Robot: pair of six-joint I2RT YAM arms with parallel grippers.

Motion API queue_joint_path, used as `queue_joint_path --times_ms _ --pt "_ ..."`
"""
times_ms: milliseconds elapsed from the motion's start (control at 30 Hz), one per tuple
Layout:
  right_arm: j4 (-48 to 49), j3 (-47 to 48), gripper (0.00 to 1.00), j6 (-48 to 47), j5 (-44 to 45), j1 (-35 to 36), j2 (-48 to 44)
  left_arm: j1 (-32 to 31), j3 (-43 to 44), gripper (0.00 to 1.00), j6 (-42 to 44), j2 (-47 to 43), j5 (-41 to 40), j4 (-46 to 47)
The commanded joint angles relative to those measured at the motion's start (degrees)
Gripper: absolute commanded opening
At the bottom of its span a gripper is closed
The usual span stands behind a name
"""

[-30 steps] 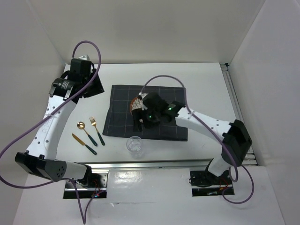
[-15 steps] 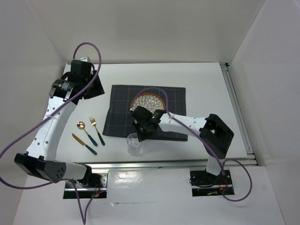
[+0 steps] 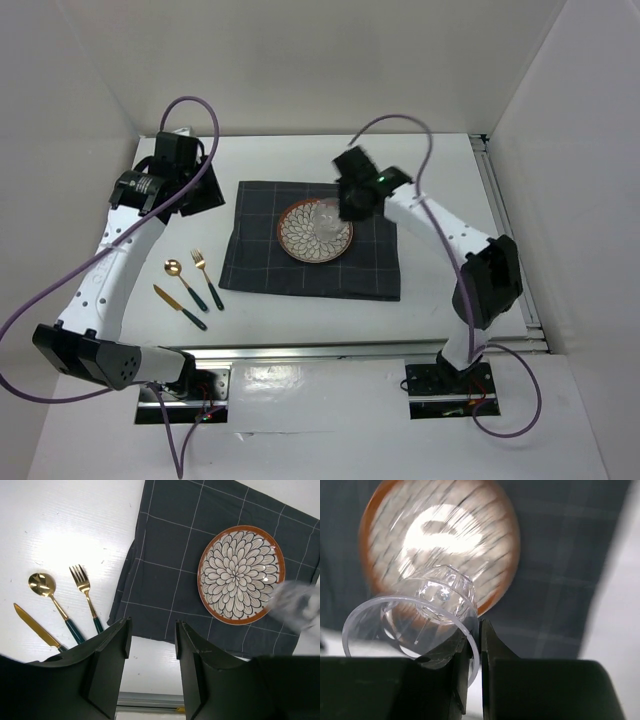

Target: Set the dinner table for one person

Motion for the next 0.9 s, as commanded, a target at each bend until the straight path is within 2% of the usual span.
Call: queue_joint_path --times_ms 0,133,267,367,467,633,833,867 --pt "-1.3 5.5 0.0 -0.9 1.2 -11.3 -2.3 0.4 -0.8 0.56 -0.9 -1.3 -0.1 1.1" --pt "0.5 12.0 0.0 -3.0 -3.0 -22.0 5.8 1.0 -2.7 0.53 -2.1 -2.8 -1.2 1.7" --pt "0.5 19.0 0.0 -3.0 -5.8 -26.8 13.6 1.5 -4.4 0.54 -2.1 -2.4 -0.7 2.7" --pt "0.5 22.5 0.0 -3.5 -7.9 -28.0 18.4 1.5 -6.1 0.54 -3.5 -2.3 -2.1 1.3" --pt "0.5 24.8 0.0 -3.5 -8.4 -28.5 22.6 1.5 -11.5 0.56 -4.0 -4.0 -3.5 3.8" --pt "2.0 24.2 0.0 -4.1 -9.0 -28.5 25.6 1.5 -17.3 0.59 -6.7 -2.8 -4.1 3.8" --pt "4.2 22.9 0.0 -4.1 -8.4 -28.5 26.9 1.5 -19.4 0.6 -6.7 -1.7 -4.7 5.0" --pt "4.2 22.9 0.05 -4.1 -8.4 -28.5 27.4 1.5 -20.0 0.61 -6.7 -1.1 -4.8 5.0"
